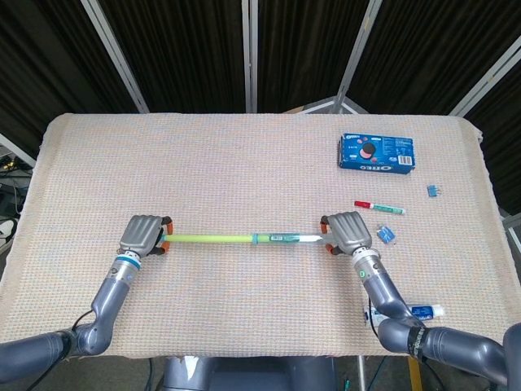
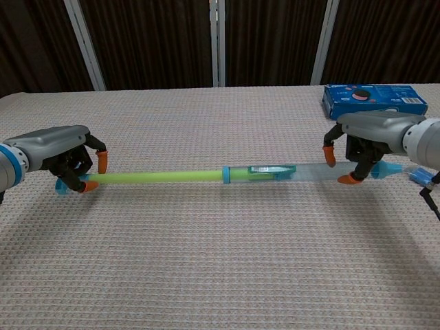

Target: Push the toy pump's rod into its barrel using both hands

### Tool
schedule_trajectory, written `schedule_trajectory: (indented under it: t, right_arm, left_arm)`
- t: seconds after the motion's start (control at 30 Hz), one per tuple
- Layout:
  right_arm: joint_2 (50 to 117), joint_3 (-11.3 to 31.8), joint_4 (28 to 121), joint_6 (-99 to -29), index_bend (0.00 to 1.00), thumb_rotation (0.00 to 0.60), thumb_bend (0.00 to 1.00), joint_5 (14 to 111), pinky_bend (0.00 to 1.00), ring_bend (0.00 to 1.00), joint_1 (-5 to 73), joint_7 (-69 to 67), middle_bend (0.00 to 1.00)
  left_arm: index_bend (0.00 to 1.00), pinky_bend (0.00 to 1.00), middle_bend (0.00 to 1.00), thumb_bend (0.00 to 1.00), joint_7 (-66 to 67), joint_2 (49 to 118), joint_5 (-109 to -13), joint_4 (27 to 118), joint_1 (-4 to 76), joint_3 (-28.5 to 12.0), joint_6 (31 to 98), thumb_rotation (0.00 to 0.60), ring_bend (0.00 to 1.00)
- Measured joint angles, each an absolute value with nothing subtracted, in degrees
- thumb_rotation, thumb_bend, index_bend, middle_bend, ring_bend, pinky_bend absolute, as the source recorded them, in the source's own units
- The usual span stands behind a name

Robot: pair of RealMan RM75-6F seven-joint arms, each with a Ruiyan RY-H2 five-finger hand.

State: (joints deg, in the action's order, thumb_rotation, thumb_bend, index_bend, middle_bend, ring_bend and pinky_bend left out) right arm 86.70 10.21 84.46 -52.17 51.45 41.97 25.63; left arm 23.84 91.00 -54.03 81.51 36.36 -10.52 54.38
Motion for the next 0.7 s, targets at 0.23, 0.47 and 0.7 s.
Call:
schedule_trajectory:
  t: [0.23,0.47,0.7]
  right_arm:
    - [88.17,10.52,84.94,-52.33,0.65,0.6,0.48,49.97,1.0,1.0,43.3,27.29,1.0]
    - [89.91,10.81,84.62,-52.83,0.65,0.6,0.48,48.49,1.0,1.0,44.63,28.45,1.0]
    - [90.75,10.89,84.71,-52.92,0.65,0.6,0.48,48.15,1.0,1.0,45.43,28.74,1.0]
  left_arm:
    - [0.7,1.0,0.83,0.48,24.9,92.84,-52.73,82.1,38.01,-11.34,54.36,0.6,0.8]
    - [0.7,1.0,0.83,0.48,26.43,94.44,-50.67,82.78,40.13,-12.23,54.52,0.6,0.8]
    - [0.7,1.0,0.83,0.48,27.2,95.88,-49.95,82.82,41.68,-12.43,54.47,0.6,0.8]
